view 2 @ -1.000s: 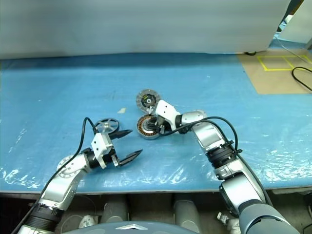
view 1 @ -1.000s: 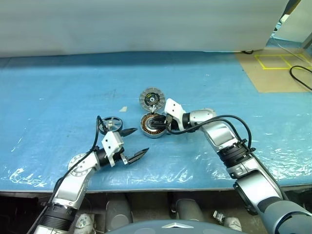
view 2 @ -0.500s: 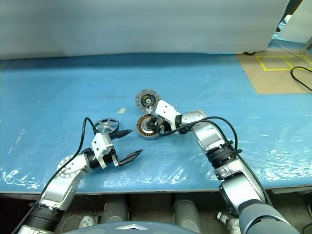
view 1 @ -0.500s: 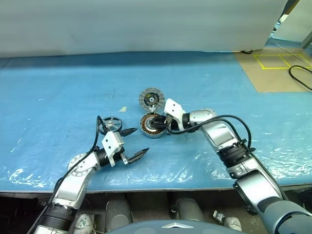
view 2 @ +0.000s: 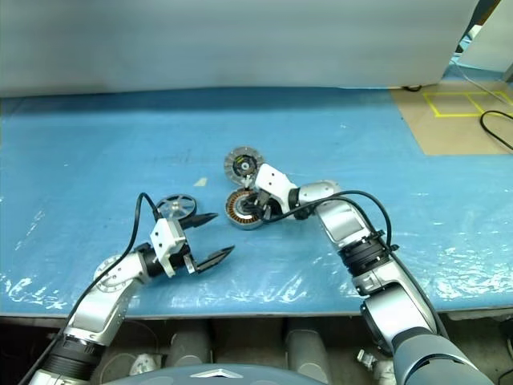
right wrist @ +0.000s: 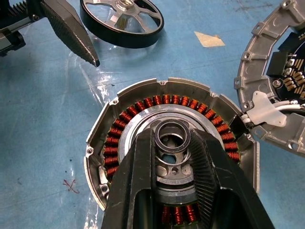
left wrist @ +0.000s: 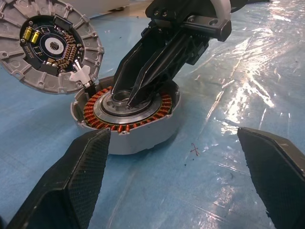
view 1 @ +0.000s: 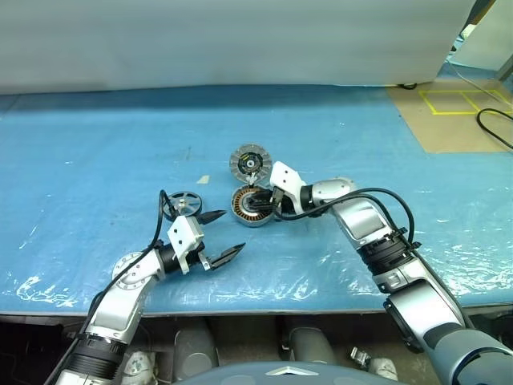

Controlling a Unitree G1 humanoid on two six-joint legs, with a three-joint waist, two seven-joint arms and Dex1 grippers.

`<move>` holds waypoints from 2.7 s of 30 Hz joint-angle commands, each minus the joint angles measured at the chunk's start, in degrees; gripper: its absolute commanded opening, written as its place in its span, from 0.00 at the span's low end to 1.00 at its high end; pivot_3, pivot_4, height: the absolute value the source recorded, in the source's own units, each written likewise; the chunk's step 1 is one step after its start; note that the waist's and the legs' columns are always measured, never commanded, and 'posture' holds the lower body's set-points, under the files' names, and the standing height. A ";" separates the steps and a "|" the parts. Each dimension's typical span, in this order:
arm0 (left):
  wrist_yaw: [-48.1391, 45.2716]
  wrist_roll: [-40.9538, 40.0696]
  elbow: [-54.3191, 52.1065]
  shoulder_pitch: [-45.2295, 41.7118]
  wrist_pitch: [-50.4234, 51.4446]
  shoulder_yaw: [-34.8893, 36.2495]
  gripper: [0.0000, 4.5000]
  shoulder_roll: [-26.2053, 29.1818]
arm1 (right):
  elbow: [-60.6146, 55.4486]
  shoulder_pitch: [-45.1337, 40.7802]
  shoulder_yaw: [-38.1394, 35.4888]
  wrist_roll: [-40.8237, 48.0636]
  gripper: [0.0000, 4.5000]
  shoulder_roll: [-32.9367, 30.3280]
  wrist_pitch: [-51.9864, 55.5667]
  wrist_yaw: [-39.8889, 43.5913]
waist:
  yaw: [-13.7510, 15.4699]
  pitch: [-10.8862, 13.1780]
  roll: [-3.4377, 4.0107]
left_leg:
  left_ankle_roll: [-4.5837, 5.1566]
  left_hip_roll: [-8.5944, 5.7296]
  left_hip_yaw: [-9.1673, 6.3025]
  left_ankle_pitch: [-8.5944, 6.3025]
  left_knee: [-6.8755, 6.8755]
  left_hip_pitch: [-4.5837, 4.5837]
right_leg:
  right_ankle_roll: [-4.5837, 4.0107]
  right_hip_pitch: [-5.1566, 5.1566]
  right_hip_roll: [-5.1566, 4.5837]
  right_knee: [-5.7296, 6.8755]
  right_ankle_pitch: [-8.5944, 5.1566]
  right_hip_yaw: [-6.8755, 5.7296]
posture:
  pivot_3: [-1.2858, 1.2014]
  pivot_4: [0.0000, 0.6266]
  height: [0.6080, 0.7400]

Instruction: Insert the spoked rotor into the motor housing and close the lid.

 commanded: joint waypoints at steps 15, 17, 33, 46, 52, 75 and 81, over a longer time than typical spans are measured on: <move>0.07 -0.09 -1.14 -0.64 -0.35 -0.02 1.00 0.20 | -2.53 -1.39 -0.89 0.38 0.14 0.11 0.35 0.19 | -0.03 0.00 0.00 | -0.01 0.00 0.00 0.00 0.00 0.00 | 0.00 -0.01 0.00 0.00 0.00 0.00 | 0.52 0.24 1.00; 0.08 -0.09 -1.14 -0.65 -0.34 -0.01 1.00 0.19 | -2.50 -1.39 -0.83 0.29 0.14 0.25 0.40 0.28 | -0.02 0.00 0.00 | 0.00 0.00 0.00 0.00 0.00 0.00 | 0.00 -0.01 0.00 0.00 0.00 0.00 | 0.52 0.24 1.00; -0.01 -0.15 -1.06 -0.78 -0.42 0.02 1.00 0.13 | -1.89 -0.69 0.06 -0.67 0.14 0.10 -0.18 0.70 | -0.02 0.00 0.00 | -0.01 0.00 0.00 0.00 0.00 0.00 | 0.00 -0.01 0.00 0.01 0.00 0.00 | 0.52 0.24 1.00; 0.07 -0.13 -0.92 -0.80 -0.59 0.11 1.00 0.06 | -0.04 -0.78 0.71 -1.61 0.14 -0.08 -1.65 0.77 | -0.02 0.00 0.00 | 0.00 0.00 0.00 0.00 0.00 0.01 | 0.00 0.00 0.00 0.01 0.00 0.00 | 0.52 0.24 1.00; 0.00 -0.09 -0.92 -0.84 -0.58 0.06 1.00 0.11 | 0.18 -0.49 0.34 -1.61 0.42 -0.31 -2.03 0.74 | -0.02 0.00 0.00 | -0.01 0.00 0.00 0.00 0.00 0.01 | 0.00 0.00 0.00 0.01 0.00 0.00 | 0.52 0.24 1.00; 0.18 -0.11 -0.95 -0.83 -0.57 0.18 1.00 0.11 | -0.47 0.01 -3.88 5.28 0.00 3.65 -0.11 -0.62 | -0.02 0.00 0.00 | -0.01 0.00 0.00 0.01 0.00 0.02 | 0.00 0.00 0.00 0.03 0.00 0.00 | 0.52 0.24 1.00; 0.11 -0.30 -1.07 -0.81 -0.59 0.27 1.00 0.11 | -0.12 1.49 -2.92 4.38 0.00 2.73 -0.39 -0.62 | -0.01 0.00 0.00 | -0.01 0.00 0.00 0.01 0.00 0.01 | 0.00 0.00 0.00 0.03 0.00 0.00 | 0.52 0.24 1.00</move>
